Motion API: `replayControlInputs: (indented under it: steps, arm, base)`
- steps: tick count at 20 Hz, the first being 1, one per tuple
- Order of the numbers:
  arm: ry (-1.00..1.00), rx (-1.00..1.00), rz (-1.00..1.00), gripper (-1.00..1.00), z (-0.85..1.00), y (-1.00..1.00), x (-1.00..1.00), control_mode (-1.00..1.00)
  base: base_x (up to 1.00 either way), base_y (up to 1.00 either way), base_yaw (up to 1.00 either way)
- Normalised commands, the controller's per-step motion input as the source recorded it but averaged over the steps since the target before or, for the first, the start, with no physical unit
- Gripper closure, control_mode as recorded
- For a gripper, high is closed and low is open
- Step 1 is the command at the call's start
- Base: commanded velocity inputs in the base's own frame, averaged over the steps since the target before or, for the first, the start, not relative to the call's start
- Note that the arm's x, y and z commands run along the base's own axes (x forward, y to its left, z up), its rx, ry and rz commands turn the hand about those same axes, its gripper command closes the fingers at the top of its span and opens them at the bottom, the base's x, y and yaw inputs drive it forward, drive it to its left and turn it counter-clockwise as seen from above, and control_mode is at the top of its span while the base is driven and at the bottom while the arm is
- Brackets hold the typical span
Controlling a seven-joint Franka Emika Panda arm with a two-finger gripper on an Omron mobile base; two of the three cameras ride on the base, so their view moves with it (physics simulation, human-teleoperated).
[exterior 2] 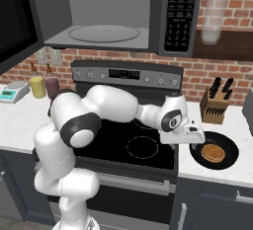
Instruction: Open the microwave, place the bowl with waffle inside the microwave, then close the microwave door and turn it on.
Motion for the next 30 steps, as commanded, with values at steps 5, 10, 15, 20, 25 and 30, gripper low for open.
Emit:
replayControlInputs:
  steps: [5,10,15,20,25,30]
  arm:
    - [0.03,0.00,0.00,-1.00,-0.30,-0.12,0.37,-1.00]
    - [0.00,0.00,0.00,-1.00,-0.20,-0.12,0.23,-1.00]
    - [0.00,0.00,0.00,-1.00,-0.15,-0.14,0.12,-1.00]
    - [0.00,0.00,0.00,-1.00,-0.29,-0.10,0.04,-1.00]
    - [0.00,0.00,0.00,-1.00,-0.31,-0.10,0.04,-1.00]
    - [0.00,0.00,0.00,-1.00,-0.11,-0.06,0.00,-1.00]
  base:
    - [0.00,0.00,0.00]
    - [0.00,0.00,0.00]
    - [0.00,0.00,0.00]
    - [0.00,0.00,0.00]
    - [0.00,0.00,0.00]
    - [0.00,0.00,0.00]
